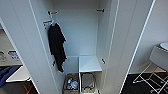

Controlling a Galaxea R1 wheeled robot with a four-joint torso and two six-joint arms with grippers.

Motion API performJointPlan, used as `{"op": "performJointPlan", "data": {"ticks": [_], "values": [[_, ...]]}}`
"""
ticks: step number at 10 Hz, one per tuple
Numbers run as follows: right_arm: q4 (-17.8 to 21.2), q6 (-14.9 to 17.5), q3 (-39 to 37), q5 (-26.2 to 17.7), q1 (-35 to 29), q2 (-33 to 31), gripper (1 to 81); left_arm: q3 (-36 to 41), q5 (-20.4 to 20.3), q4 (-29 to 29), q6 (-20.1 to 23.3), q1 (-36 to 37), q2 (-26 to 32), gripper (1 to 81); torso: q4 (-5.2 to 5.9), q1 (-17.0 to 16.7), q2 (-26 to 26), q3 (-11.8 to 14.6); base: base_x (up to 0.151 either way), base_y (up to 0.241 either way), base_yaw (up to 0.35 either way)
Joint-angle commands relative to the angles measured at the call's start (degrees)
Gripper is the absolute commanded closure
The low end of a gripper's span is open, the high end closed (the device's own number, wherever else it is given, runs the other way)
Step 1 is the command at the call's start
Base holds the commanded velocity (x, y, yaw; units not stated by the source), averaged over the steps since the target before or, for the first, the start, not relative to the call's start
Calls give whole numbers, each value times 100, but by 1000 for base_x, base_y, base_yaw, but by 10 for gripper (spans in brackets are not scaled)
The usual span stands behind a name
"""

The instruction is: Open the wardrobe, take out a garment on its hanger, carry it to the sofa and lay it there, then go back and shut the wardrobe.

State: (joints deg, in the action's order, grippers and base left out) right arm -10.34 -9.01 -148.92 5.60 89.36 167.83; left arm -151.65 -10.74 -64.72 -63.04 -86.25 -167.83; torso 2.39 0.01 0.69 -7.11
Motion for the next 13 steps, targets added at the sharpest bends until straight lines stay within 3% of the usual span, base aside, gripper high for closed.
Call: {"op": "performJointPlan", "data": {"ticks": [1, 5, 9, 11, 12, 13], "values": [[-39, -4, 4, -305, -176, -19, 10, -5, 178, -49, 20, 200, 30, 10, 0, 0, 0, 0, 0, 0, 300], [-47, -4, 4, -305, -168, -10, 10, -5, 178, -49, 20, 200, 30, 10, 0, 0, 0, 0, 0, 0, 167], [-74, -5, -4, -313, -176, -1, 10, -5, 169, 30, -16, 174, 47, 10, 0, 0, 0, 0, -16, -22, 0], [-74, -13, -4, -313, -194, -1, 10, -84, 213, 416, -306, 165, -6, 10, 0, 0, 0, 0, 0, 0, 0], [-91, -4, -4, -313, -203, 16, 10, -93, 353, 574, -376, 121, -23, 10, 0, 0, 0, 0, 0, 0, 0], [-100, -4, -4, -331, -220, 34, 10, -93, 959, 671, -350, 165, -120, 10, 0, 0, 0, 0, 0, 0, 0]]}}
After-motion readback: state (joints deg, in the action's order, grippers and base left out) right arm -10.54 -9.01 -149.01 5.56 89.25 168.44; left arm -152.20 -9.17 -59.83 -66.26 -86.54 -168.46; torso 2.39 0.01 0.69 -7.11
